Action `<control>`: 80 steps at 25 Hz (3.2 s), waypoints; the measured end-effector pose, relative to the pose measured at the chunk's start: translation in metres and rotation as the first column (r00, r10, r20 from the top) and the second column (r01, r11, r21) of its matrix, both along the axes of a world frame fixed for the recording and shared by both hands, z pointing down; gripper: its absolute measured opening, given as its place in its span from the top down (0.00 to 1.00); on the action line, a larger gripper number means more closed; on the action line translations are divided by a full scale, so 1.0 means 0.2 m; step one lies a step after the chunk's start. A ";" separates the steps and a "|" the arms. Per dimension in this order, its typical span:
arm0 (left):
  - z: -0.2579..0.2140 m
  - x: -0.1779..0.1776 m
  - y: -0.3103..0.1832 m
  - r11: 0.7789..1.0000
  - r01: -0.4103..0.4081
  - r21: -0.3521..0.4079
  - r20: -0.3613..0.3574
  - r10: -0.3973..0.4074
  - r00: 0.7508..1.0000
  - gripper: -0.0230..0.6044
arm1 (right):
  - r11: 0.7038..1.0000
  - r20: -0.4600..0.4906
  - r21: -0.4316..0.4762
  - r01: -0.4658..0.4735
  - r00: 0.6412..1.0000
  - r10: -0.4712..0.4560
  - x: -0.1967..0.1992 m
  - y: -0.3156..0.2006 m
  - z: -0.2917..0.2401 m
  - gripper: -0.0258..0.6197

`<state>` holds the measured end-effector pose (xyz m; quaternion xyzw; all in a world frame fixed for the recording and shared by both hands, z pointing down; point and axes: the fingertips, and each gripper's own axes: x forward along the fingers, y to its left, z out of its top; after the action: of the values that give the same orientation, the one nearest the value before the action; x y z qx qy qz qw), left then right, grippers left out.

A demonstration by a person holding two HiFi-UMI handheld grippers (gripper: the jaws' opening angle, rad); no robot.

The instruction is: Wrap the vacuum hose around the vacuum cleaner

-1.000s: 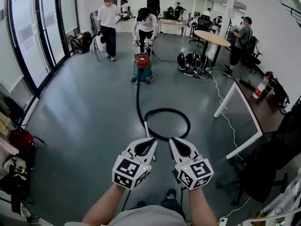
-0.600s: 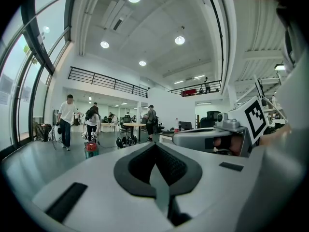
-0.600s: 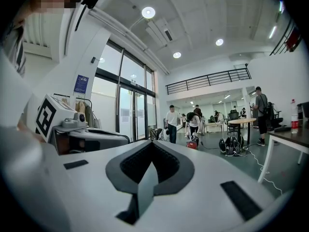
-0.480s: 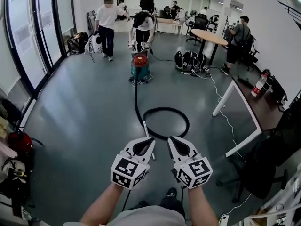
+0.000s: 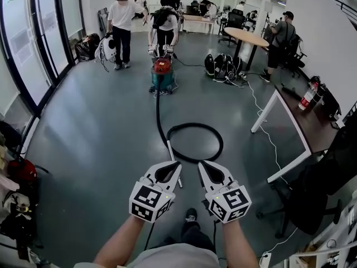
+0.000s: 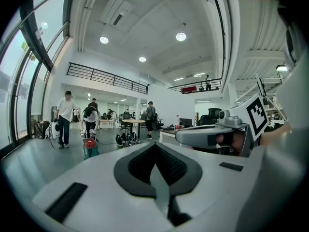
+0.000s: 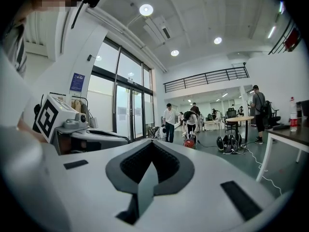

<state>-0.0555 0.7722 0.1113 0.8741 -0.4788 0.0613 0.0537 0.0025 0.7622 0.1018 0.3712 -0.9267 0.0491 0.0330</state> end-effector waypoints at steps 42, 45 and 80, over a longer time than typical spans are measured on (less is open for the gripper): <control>0.39 -0.04 -1.51 0.983 0.085 -0.162 0.085 -0.072 0.994 0.96 | 0.983 -0.020 -0.162 0.081 0.996 -0.086 0.02 -1.50 0.35 0.96; 0.50 -0.12 -1.61 0.978 0.078 -0.193 0.088 -0.062 0.994 0.96 | 0.978 -0.038 -0.198 0.069 0.996 -0.078 -0.06 -1.58 0.45 0.96; 3.89 -0.42 -2.26 0.823 -0.043 -0.567 0.246 0.219 0.944 0.96 | 0.802 -0.271 -0.597 -0.012 0.944 -0.187 -0.47 -2.10 4.02 0.72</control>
<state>-0.1390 0.3194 0.8896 0.8323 -0.3808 0.3330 0.2266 -0.0924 0.3427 0.9054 0.3019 -0.8638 0.2731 0.2969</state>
